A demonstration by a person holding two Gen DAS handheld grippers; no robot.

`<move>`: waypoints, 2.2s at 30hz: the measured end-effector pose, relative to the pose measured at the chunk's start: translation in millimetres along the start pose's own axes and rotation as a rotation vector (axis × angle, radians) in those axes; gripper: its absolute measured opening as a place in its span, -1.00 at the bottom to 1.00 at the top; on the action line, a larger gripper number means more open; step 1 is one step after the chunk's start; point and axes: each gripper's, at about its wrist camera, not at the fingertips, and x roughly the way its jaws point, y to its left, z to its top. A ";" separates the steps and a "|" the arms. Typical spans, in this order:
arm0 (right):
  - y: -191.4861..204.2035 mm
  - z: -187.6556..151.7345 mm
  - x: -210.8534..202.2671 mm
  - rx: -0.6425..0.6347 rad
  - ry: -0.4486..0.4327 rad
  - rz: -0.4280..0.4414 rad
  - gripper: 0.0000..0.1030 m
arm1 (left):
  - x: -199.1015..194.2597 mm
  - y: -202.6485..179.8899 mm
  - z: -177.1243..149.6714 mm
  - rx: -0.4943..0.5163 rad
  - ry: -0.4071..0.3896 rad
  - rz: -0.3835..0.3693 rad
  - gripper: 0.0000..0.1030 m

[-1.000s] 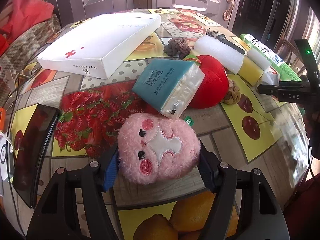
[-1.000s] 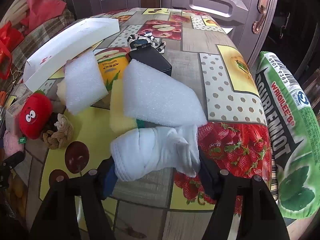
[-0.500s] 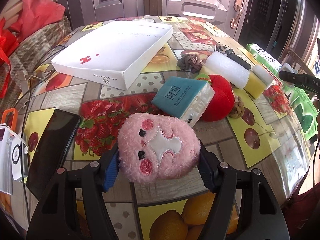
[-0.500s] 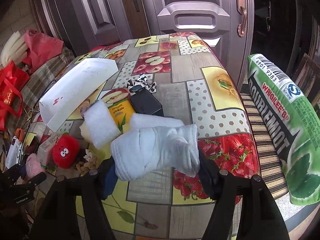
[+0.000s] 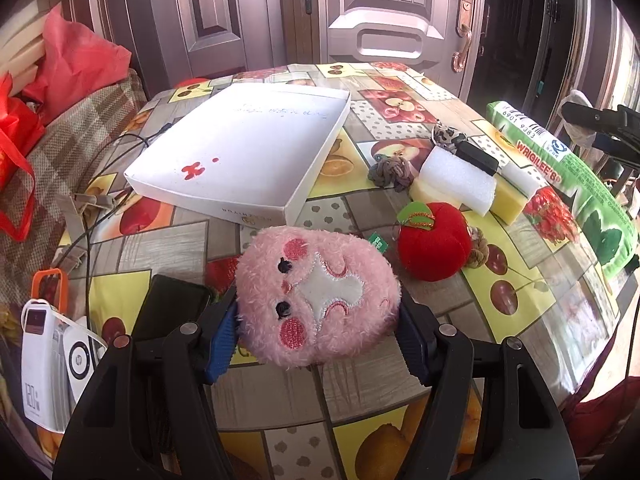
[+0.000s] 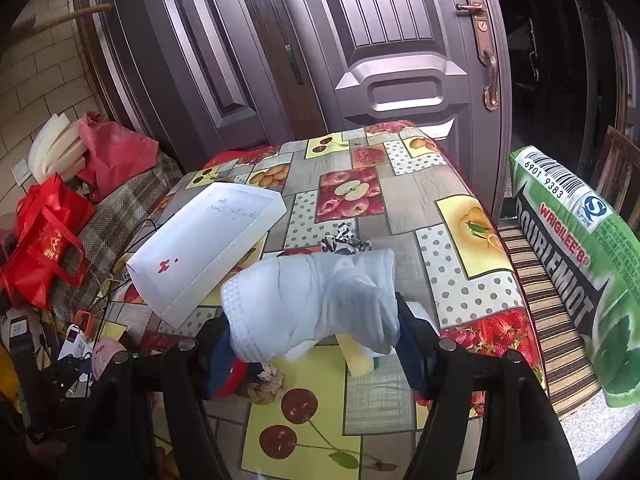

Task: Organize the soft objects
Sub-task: 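Lift the plush and sock and carry both toward the white box, then lower the plush and sock into the white box and open both tools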

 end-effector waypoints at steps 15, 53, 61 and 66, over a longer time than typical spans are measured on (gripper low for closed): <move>63.1 78.6 -63.1 -0.045 -0.333 0.055 0.34 | -78.6 55.8 115.2 0.094 -0.276 0.059 0.33; 155.4 142.8 33.0 -0.066 -0.287 0.203 0.38 | -36.2 117.3 217.5 -0.111 -0.325 0.114 0.33; 161.7 126.3 103.1 -0.054 -0.117 0.212 0.38 | 21.9 126.3 209.2 -0.132 -0.207 0.123 0.34; 169.1 107.9 150.8 -0.066 0.010 0.210 0.38 | 74.6 140.0 194.1 -0.182 -0.083 0.117 0.34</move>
